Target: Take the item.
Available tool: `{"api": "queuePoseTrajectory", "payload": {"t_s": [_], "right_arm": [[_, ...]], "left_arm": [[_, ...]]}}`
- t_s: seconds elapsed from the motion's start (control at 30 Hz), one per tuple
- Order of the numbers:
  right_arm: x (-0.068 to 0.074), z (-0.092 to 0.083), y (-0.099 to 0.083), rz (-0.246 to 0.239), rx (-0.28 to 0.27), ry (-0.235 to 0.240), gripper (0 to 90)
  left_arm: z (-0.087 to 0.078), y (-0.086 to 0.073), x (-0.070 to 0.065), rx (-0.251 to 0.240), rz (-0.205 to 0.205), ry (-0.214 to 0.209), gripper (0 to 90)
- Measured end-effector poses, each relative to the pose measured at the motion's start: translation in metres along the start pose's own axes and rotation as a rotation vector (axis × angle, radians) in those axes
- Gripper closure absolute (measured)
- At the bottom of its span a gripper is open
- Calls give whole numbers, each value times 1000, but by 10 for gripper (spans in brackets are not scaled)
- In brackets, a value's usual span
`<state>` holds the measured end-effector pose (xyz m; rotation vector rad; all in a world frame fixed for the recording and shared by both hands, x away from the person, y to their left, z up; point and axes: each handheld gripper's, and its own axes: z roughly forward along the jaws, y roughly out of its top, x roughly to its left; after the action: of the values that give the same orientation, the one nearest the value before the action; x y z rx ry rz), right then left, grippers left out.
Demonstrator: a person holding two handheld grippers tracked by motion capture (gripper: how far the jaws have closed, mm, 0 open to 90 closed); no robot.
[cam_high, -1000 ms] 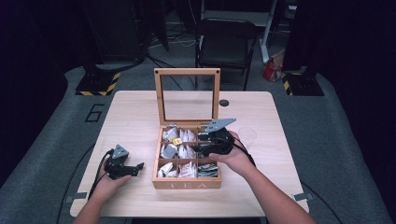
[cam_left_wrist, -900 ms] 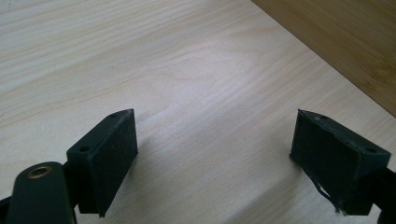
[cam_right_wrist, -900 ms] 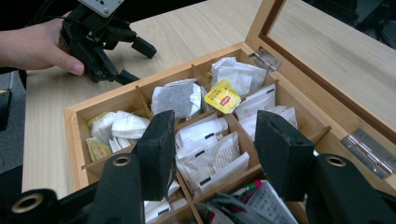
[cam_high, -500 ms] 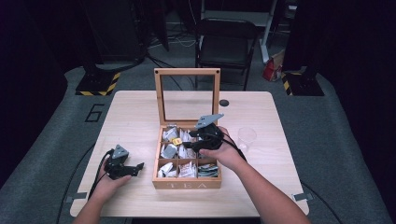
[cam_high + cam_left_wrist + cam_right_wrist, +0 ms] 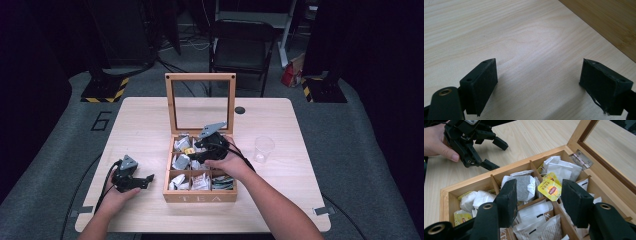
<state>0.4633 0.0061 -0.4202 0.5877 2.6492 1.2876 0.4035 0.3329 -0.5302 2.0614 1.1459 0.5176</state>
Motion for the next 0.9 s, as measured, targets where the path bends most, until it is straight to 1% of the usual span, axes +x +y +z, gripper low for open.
{"api": "queuePoseTrajectory", "payload": {"t_s": [0.03,0.13,0.17,0.2,0.23,0.3,0.4,0.47,0.5,0.53,0.7,0.73,0.83,0.87,0.9], "right_arm": [[0,1,0,-1,7,-2,479],[0,5,1,-5,4,3,497],[0,6,1,0,6,6,505],[0,7,1,-2,5,9,534],[0,8,1,1,7,22,550],[1,11,0,5,13,30,560],[1,15,0,-13,19,26,560],[2,17,1,-15,17,24,570],[2,17,1,-15,21,27,575],[2,18,2,-15,13,20,577],[1,23,1,-5,22,27,625],[-1,24,1,-26,27,29,627],[-1,27,2,-14,30,35,631],[-1,29,2,1,33,31,630],[-1,30,2,-2,36,32,629]], "left_arm": [[0,0,0,1,1,0,140],[0,0,0,2,3,0,140],[0,0,0,1,2,0,140],[0,0,0,1,2,0,140],[0,0,0,1,2,0,140],[0,0,0,1,2,0,140],[0,0,0,1,1,0,140],[0,0,0,0,1,0,140],[0,0,0,0,1,1,140],[0,0,0,0,1,0,140],[0,0,0,1,2,1,140],[0,0,0,1,2,0,140],[0,0,0,1,2,0,140],[0,0,0,2,2,0,141],[0,0,0,1,2,0,141]]}}
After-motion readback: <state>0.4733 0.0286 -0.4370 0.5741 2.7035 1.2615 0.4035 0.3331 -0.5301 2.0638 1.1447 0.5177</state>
